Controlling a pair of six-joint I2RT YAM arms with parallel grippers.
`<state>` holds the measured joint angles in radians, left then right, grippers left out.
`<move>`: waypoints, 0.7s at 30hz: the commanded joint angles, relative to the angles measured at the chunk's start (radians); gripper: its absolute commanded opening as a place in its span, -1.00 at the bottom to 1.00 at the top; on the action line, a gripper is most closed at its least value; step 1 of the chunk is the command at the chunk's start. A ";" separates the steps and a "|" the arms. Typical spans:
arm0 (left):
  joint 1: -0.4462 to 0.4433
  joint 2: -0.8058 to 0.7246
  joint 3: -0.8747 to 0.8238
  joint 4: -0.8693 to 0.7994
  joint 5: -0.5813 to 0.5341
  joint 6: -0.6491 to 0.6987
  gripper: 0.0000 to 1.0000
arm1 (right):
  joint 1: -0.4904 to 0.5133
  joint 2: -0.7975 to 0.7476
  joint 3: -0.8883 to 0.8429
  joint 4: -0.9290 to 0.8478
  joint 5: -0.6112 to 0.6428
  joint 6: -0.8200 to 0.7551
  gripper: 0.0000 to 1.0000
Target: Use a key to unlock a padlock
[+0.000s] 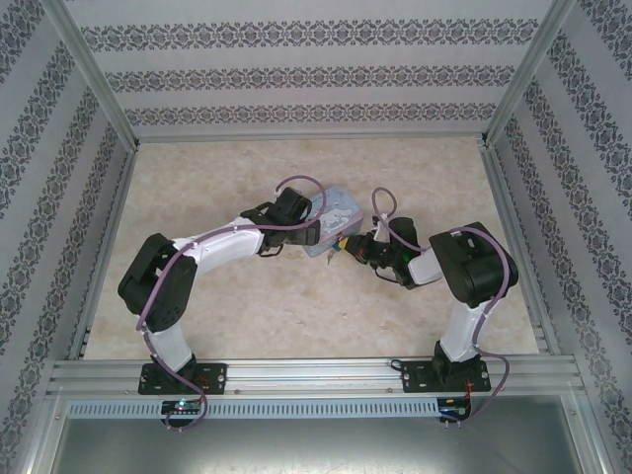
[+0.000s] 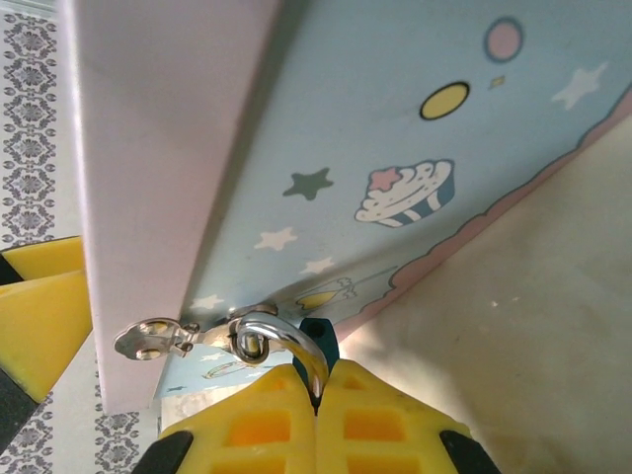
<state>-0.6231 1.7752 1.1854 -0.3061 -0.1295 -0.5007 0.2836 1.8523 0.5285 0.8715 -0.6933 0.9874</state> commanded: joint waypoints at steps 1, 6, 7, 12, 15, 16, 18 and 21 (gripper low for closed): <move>0.000 0.078 -0.043 -0.175 -0.047 0.049 0.99 | -0.045 -0.028 0.010 -0.121 0.013 -0.046 -1.00; 0.000 0.087 -0.044 -0.175 -0.042 0.050 0.97 | -0.061 -0.068 0.063 -0.325 0.021 -0.128 -1.00; 0.000 0.091 -0.044 -0.176 -0.041 0.051 0.97 | -0.060 -0.077 0.075 -0.363 0.026 -0.146 -1.00; 0.000 0.102 -0.042 -0.176 -0.034 0.053 0.96 | -0.061 -0.112 0.138 -0.514 0.060 -0.204 -1.00; 0.000 0.107 -0.042 -0.176 -0.031 0.055 0.95 | -0.060 -0.127 0.156 -0.546 0.076 -0.208 -1.00; 0.000 0.108 -0.042 -0.175 -0.029 0.055 0.95 | -0.060 -0.130 0.159 -0.551 0.080 -0.207 -1.00; 0.000 0.110 -0.043 -0.176 -0.027 0.056 0.94 | -0.059 -0.132 0.163 -0.553 0.092 -0.194 -1.00; 0.000 0.114 -0.044 -0.176 -0.024 0.057 0.93 | -0.057 -0.127 0.155 -0.527 0.109 -0.157 -1.00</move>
<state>-0.6292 1.8011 1.2011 -0.2775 -0.0986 -0.4999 0.2508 1.7451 0.6792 0.3859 -0.6682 0.8131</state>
